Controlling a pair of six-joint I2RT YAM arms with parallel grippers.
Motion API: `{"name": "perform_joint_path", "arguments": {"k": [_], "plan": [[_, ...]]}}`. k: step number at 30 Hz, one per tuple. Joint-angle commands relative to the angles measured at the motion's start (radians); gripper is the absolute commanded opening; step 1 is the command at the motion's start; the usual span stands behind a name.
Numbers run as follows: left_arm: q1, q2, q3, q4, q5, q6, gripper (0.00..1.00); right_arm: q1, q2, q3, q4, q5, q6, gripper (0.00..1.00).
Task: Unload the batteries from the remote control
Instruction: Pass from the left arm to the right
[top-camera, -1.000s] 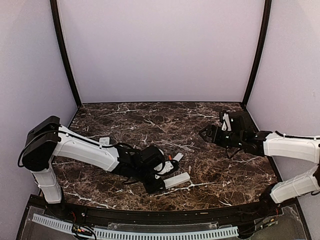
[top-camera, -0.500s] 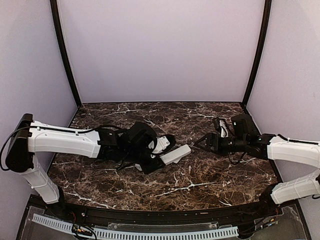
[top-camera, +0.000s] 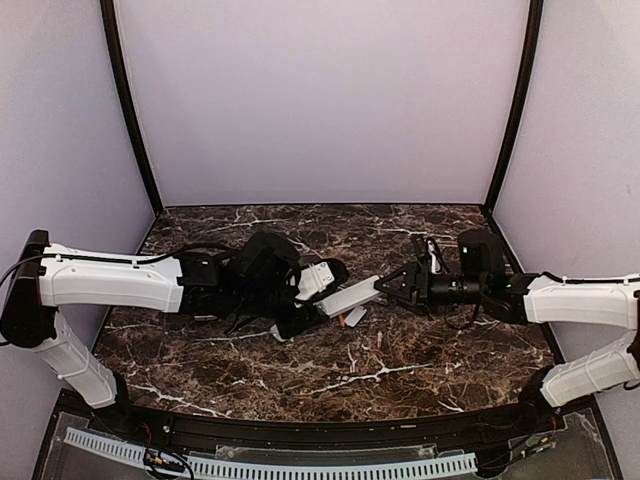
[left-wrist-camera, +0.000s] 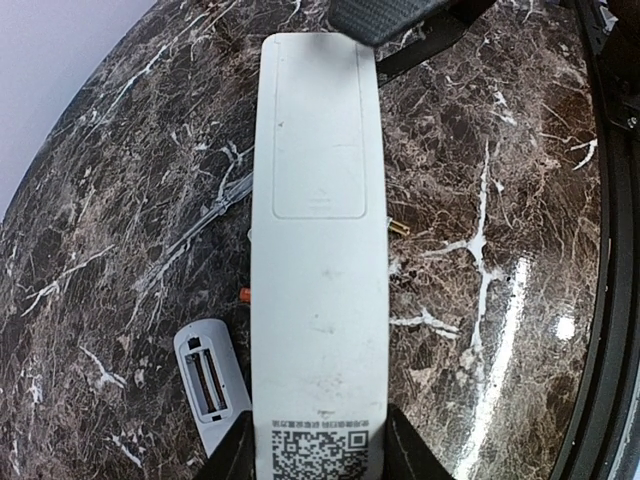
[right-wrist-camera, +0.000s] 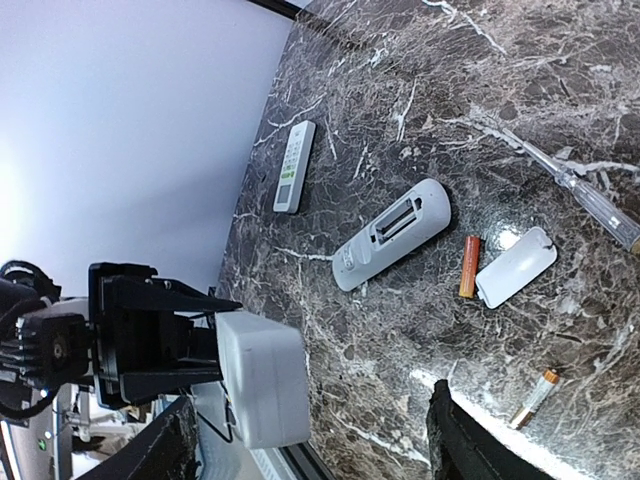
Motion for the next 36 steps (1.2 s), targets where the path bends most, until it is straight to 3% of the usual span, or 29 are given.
{"name": "perform_joint_path", "arguments": {"k": [1,11,17,21,23,25,26,28,32,36], "plan": [[0.001,-0.058,-0.011,0.049,0.051,0.001,0.16,0.012,0.022,-0.009,0.105,-0.011,0.079,0.72],[-0.016,-0.060,0.007,0.015,0.064,0.008,0.16,0.018,0.100,0.048,0.179,-0.077,0.114,0.45],[-0.016,-0.064,0.020,0.003,0.061,-0.001,0.16,0.020,0.094,0.040,0.228,-0.093,0.158,0.16],[-0.017,-0.063,0.031,-0.003,0.059,-0.014,0.16,0.022,0.066,0.022,0.241,-0.081,0.180,0.04],[-0.015,-0.067,0.037,-0.002,0.065,-0.024,0.25,0.022,0.046,0.013,0.238,-0.068,0.184,0.01],[-0.014,-0.069,0.043,-0.004,0.070,-0.042,0.44,0.022,0.025,0.007,0.220,-0.042,0.177,0.00],[-0.014,-0.070,0.046,-0.003,0.086,-0.058,0.59,0.021,0.016,0.006,0.205,-0.027,0.169,0.00],[-0.012,-0.072,0.055,-0.005,0.122,-0.079,0.75,0.020,-0.010,0.007,0.176,0.008,0.153,0.00],[0.016,-0.087,0.081,-0.018,0.222,-0.146,0.87,0.018,-0.058,0.004,0.144,0.085,0.125,0.00],[0.098,-0.125,0.095,0.008,0.409,-0.266,0.89,0.015,-0.100,0.011,0.135,0.152,0.103,0.00]]}}
